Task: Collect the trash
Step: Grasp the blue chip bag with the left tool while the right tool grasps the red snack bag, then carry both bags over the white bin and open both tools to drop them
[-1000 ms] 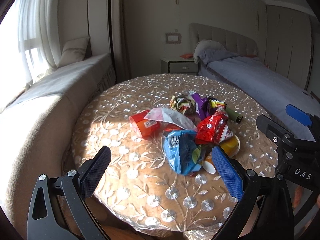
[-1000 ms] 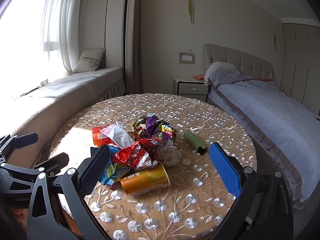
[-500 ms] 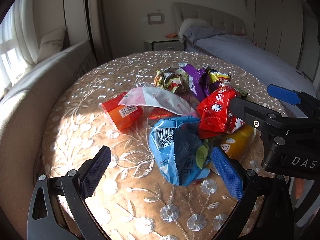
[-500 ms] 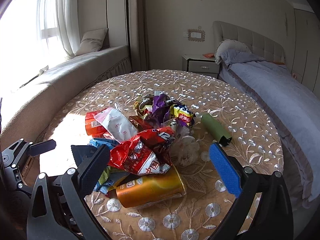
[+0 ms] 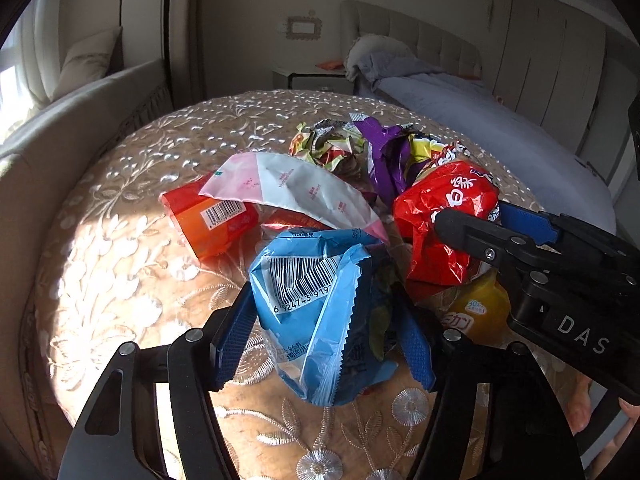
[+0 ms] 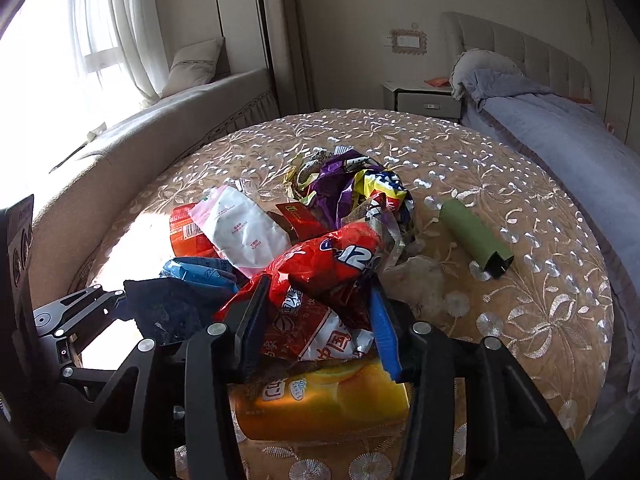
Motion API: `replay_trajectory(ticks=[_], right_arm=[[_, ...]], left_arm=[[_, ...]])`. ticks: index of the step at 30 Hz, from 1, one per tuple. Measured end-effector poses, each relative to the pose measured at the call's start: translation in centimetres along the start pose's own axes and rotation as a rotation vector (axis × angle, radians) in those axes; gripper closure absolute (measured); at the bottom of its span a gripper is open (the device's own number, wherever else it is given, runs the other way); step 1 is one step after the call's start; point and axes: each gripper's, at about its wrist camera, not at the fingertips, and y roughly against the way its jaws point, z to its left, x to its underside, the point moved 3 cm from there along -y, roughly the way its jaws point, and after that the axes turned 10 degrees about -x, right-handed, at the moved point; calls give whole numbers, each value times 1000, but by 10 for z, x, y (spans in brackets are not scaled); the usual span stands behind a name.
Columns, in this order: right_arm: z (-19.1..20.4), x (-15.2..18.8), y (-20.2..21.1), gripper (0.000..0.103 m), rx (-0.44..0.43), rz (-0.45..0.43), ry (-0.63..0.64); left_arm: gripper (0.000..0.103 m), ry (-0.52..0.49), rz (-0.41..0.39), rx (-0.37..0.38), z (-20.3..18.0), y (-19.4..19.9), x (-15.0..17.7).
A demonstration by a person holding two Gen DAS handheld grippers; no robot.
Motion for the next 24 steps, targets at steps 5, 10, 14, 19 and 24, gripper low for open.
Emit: replay_trajectory(ticks=[5, 10, 14, 19, 24], right_arm=[[3, -17, 39, 55, -6, -75, 52], [-4, -19, 90, 55, 0, -114, 129], [-23, -3, 136, 55, 90, -145, 156], [-66, 30, 188, 55, 214, -142, 106], [-111, 68, 227, 55, 314, -118, 25]], left_arm=[[38, -17, -78, -34, 1, 36, -14], [38, -116, -173, 8, -31, 86, -23], [38, -214, -209, 84, -76, 110, -21], [38, -306, -211, 181, -138, 127, -6], [38, -418, -211, 273, -207, 136, 15]])
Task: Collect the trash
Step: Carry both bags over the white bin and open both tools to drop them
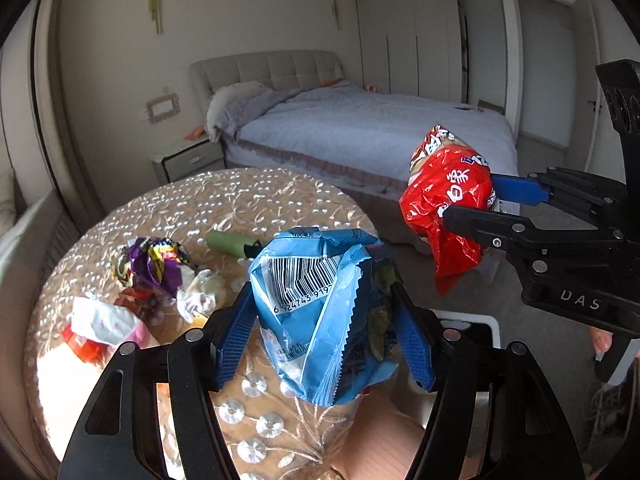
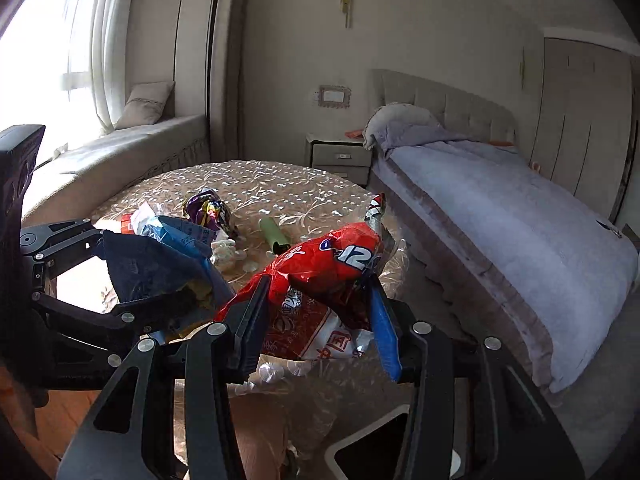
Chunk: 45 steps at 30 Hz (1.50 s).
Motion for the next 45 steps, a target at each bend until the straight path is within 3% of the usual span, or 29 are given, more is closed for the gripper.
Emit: replay_trajectory(ticks=[10, 15, 22, 27, 33, 34, 35, 37, 38, 40, 45], right_arm=[[-76, 86, 11, 55, 120, 136, -97], [-110, 142, -1, 55, 74, 209, -123], [-136, 220, -43, 55, 17, 399, -121], [-143, 264, -71, 55, -37, 507, -88], [-151, 301, -94, 54, -80, 587, -80], [-152, 306, -97, 52, -83, 607, -78], [-154, 310, -99, 49, -100, 622, -83], [-160, 313, -98, 9, -111, 629, -94], [-163, 314, -97, 3, -115, 622, -97], [-167, 316, -95, 4, -113, 635, -104], [-166, 315, -92, 4, -95, 632, -79]], left_arm=[[38, -187, 104, 183, -120, -54, 20], [38, -295, 206, 252, -173, -100, 46], [38, -416, 419, 312, -227, -170, 97], [38, -585, 440, 336, -262, -198, 136], [36, -680, 488, 384, -283, -231, 155], [32, -677, 499, 392, -284, -234, 155], [19, -669, 516, 409, -287, -239, 156], [5, -695, 546, 418, -289, -245, 162], [5, -708, 569, 432, -290, -248, 165], [5, -700, 603, 480, -291, -249, 166], [5, -727, 556, 507, -293, -234, 162]])
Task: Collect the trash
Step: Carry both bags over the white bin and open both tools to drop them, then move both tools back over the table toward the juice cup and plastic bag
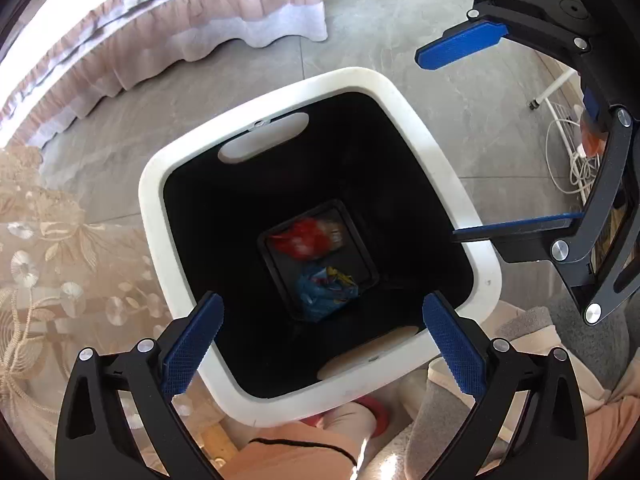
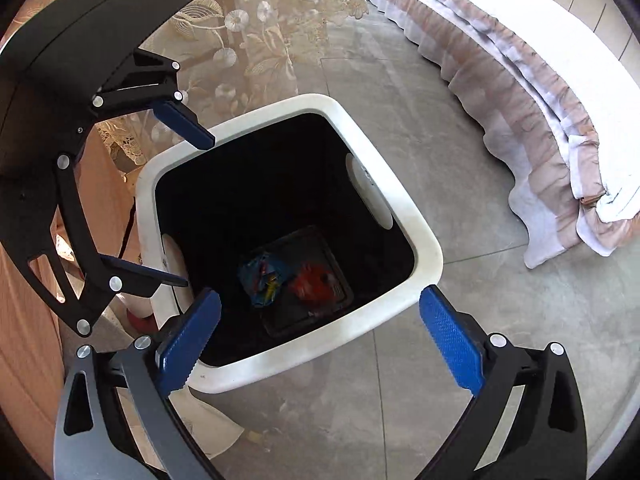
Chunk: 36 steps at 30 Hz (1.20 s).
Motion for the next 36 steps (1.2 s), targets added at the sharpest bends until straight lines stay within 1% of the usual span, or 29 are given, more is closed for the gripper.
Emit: replay_trajectory(ticks=[3, 6, 8, 12, 15, 18, 23, 25, 27, 29, 31, 33, 36], right_arm=[[5, -3, 8, 4, 3, -17, 2], [7, -7, 17, 4, 17, -32, 14], [9, -11, 23, 4, 29, -40, 21], [17, -15, 40, 4, 50, -60, 33], [23, -20, 57, 4, 61, -85, 44], [30, -26, 77, 4, 77, -128, 53], [45, -46, 115, 4, 84, -218, 72], [50, -58, 126, 4, 93, -246, 71], [55, -71, 138, 4, 77, -287, 69], [62, -85, 149, 4, 68, -323, 62], [75, -97, 160, 4, 39, -370, 68], [91, -112, 169, 4, 24, -420, 77], [119, -136, 180, 4, -23, -489, 104]], left_arm=[[5, -16, -11, 0, -4, 7, 1], [5, -30, -23, -31, -6, 13, 0], [5, -28, -34, -53, -4, 17, -2], [5, -9, -69, -73, 0, 35, -3], [5, 8, -90, -115, 3, 52, -3], [5, 29, -131, -159, 7, 73, -2], [5, 117, -221, -205, 20, 127, 6], [5, 149, -255, -249, 28, 148, 11], [5, 188, -275, -296, 37, 168, 18], [5, 236, -300, -336, 49, 189, 30], [5, 295, -327, -384, 61, 210, 46], [5, 354, -359, -427, 73, 230, 65], [5, 447, -396, -485, 92, 257, 94]])
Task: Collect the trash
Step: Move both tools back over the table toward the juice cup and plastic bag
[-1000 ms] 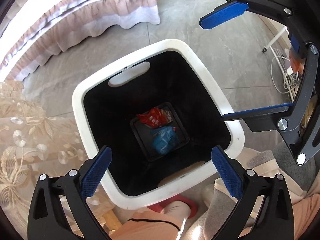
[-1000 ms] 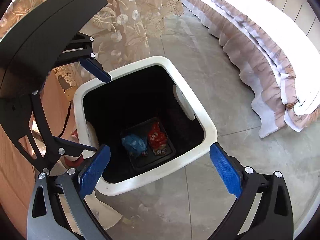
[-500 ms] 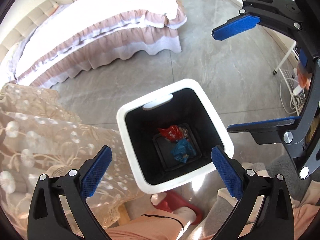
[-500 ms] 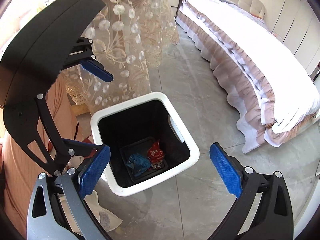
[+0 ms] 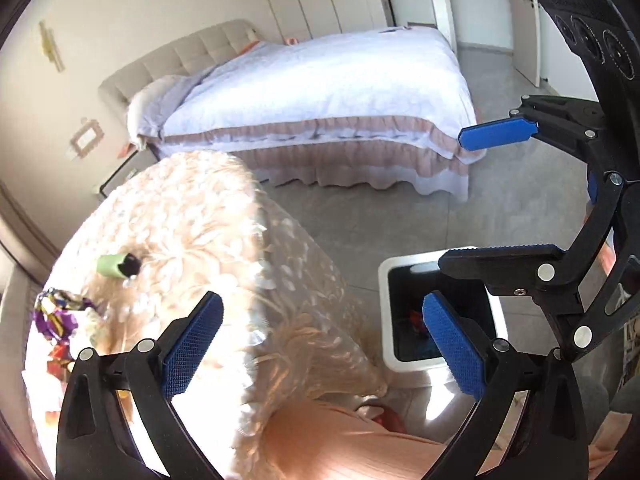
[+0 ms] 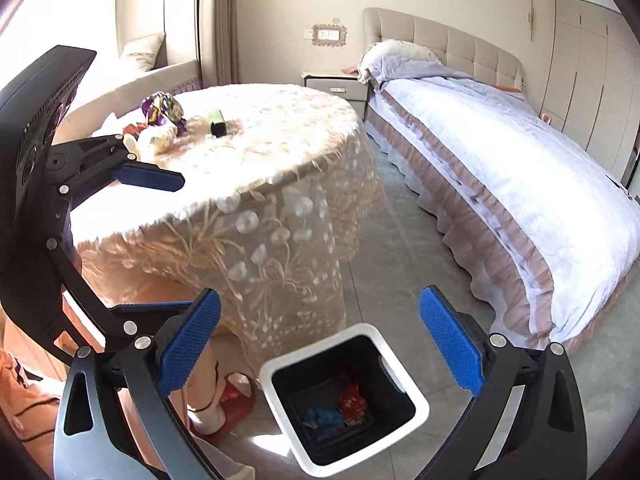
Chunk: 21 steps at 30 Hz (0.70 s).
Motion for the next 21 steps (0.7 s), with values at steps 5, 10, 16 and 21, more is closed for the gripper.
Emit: replay_trajectory(ticks=[5, 10, 16, 21], right_arm=[[42, -45, -24, 4, -54, -92, 52], [82, -85, -57, 4, -147, -138, 96], [113, -111, -104, 4, -199, -100, 121], [131, -123, -128, 4, -245, -80, 126]], left_arm=[[5, 135, -8, -114, 66, 19, 23], [5, 262, 12, -196, 128, 26, 55], [5, 398, 65, -237, 181, 22, 94], [5, 446, 88, -230, 200, 12, 111]])
